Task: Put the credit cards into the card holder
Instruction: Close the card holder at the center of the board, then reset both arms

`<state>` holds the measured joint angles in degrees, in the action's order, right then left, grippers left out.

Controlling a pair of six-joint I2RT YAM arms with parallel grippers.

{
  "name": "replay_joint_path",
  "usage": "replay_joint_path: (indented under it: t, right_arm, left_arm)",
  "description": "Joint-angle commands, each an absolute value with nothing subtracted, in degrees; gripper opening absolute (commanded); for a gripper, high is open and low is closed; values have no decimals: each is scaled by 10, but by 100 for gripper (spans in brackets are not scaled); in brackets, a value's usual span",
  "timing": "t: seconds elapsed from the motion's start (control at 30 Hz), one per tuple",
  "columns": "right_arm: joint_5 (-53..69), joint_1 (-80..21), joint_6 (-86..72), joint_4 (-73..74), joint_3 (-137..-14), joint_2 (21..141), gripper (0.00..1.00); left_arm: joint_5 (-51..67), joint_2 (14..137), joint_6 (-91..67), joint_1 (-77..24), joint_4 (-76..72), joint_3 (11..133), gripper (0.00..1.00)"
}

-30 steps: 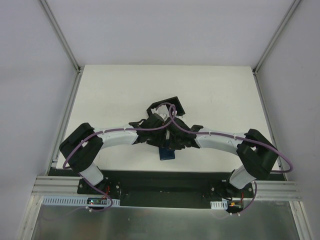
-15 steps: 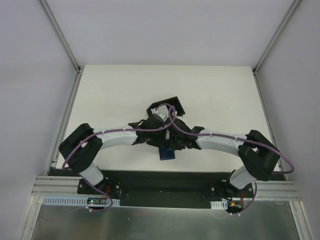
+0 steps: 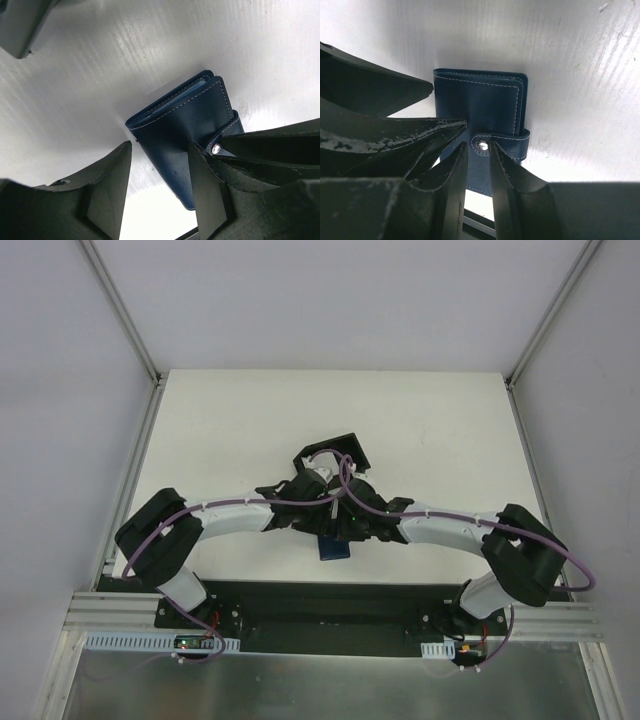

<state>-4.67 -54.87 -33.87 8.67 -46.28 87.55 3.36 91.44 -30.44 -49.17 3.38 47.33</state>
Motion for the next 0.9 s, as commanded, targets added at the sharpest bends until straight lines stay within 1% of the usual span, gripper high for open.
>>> replay_joint_path:
  t: [0.0,0.07,0.13,0.27,0.4,0.47,0.7,0.8,0.87]
  right_arm:
    - [-35,-541,-336,70,-427,861,28]
    - [-37,-540,-336,52,-417,845,29]
    - [-46,-538,-338,33,-401,819,32]
    - [-65,-529,-345,18,-374,774,36]
    - [-78,-521,-349,18,-356,744,41]
    - [-71,-515,-353,16,-347,740,42]
    - [-9,-519,-373,-39,-338,785,43]
    - [-6,-526,-377,-58,-347,813,42]
    - [22,-526,-382,-73,-353,828,40]
  left_arm:
    - [14,888,-316,-500,51,457,48]
    - [4,878,-320,-498,54,453,49]
    - [4,863,-325,-497,54,446,50]
    - [-22,832,-335,-493,55,430,57]
    - [-23,807,-348,-483,55,409,58]
    - [-11,800,-354,-480,53,401,58]
    - [58,817,-374,-469,4,379,56]
    - [78,834,-383,-463,-27,377,55]
    - [86,845,-386,-457,-37,378,53]
